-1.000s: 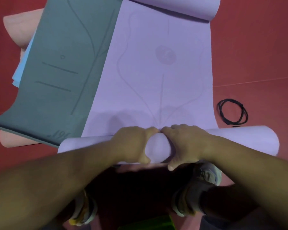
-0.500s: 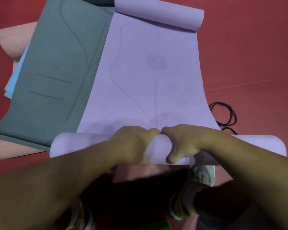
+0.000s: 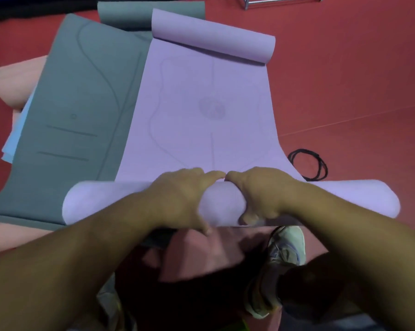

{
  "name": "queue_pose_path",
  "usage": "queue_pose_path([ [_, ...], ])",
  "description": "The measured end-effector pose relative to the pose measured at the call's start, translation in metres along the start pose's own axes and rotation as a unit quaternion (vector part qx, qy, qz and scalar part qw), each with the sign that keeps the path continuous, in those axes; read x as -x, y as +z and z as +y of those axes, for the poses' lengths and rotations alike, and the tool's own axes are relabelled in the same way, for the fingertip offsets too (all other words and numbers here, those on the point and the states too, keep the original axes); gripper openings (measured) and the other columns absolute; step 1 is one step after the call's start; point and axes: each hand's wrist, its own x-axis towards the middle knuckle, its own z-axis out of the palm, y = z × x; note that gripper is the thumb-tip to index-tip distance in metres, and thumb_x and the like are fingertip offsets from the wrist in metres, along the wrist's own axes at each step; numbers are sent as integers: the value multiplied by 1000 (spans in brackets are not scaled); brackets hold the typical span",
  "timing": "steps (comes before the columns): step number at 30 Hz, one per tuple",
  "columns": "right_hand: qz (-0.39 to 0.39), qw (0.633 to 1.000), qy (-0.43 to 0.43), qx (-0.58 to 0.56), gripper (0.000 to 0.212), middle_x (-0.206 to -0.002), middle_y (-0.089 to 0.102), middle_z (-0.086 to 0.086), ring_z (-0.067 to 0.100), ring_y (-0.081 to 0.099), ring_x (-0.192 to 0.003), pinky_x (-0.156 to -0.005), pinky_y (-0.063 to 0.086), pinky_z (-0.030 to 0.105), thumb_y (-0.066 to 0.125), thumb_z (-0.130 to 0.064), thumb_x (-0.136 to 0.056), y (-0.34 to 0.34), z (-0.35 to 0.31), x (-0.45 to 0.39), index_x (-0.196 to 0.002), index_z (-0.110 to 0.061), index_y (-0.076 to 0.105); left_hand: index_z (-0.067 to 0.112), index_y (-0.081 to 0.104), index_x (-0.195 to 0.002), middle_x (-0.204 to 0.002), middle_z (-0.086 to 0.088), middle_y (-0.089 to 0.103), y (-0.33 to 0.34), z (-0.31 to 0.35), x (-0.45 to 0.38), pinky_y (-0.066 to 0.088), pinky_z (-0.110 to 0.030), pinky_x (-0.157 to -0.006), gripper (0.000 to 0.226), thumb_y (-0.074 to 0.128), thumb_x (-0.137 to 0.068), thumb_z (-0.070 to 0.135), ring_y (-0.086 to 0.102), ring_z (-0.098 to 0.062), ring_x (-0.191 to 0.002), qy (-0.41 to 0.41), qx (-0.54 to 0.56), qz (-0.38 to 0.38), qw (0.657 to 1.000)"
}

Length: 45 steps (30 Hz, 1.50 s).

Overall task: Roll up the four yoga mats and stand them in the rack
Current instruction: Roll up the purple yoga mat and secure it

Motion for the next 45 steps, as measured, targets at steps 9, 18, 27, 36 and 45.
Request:
queue_pose_path([
  [9, -36, 999, 19, 10, 109, -126, 52, -3, 26, 55, -117, -91, 47, 42, 87, -58, -59, -2, -24, 3, -146, -41, 24, 50, 43, -132, -105, 20, 59, 3, -18, 4, 49, -32, -78, 79, 80, -62, 54, 59, -12, -96, -13, 45, -46, 998],
  [18, 50, 998, 10, 40, 68, -81, 46, -8, 24, 50, -74, -66, 42, 33, 77, -46, -69, 12, -28, 22, -124, -31, 40, 49, 32, -142, -126, 17, 55, -8, -16, 15, 51, -40, -95, 98, 85, -59, 55, 57, -10, -110, 24, 88, -90, 992],
  [27, 98, 993, 39, 55, 98, -124, 53, -5, 26, 56, -113, -97, 44, 48, 77, -63, -62, 13, -15, 52, -143, -42, 26, 46, 35, -130, -105, 14, 61, -3, 25, 25, 43, -34, -76, 72, 73, -70, 58, 50, -15, -86, -24, -25, 42, 999],
  [36, 127, 992, -2, 25, 76, -93, 57, -2, 29, 63, -88, -68, 44, 35, 74, -55, -69, 55, -14, 19, -132, -38, 36, 43, 44, -137, -115, 19, 60, -8, -4, 14, 52, -33, -90, 84, 87, -65, 51, 59, -9, -107, 2, 89, -113, 990],
  [45, 52, 998, -9, -21, 100, -119, 57, -4, 24, 60, -107, -87, 50, 38, 81, -57, -62, 36, -3, 11, -144, -46, 25, 46, 30, -134, -105, 11, 61, 20, 16, 18, 52, -39, -81, 83, 75, -66, 64, 63, -19, -98, -38, -81, 47, 995],
])
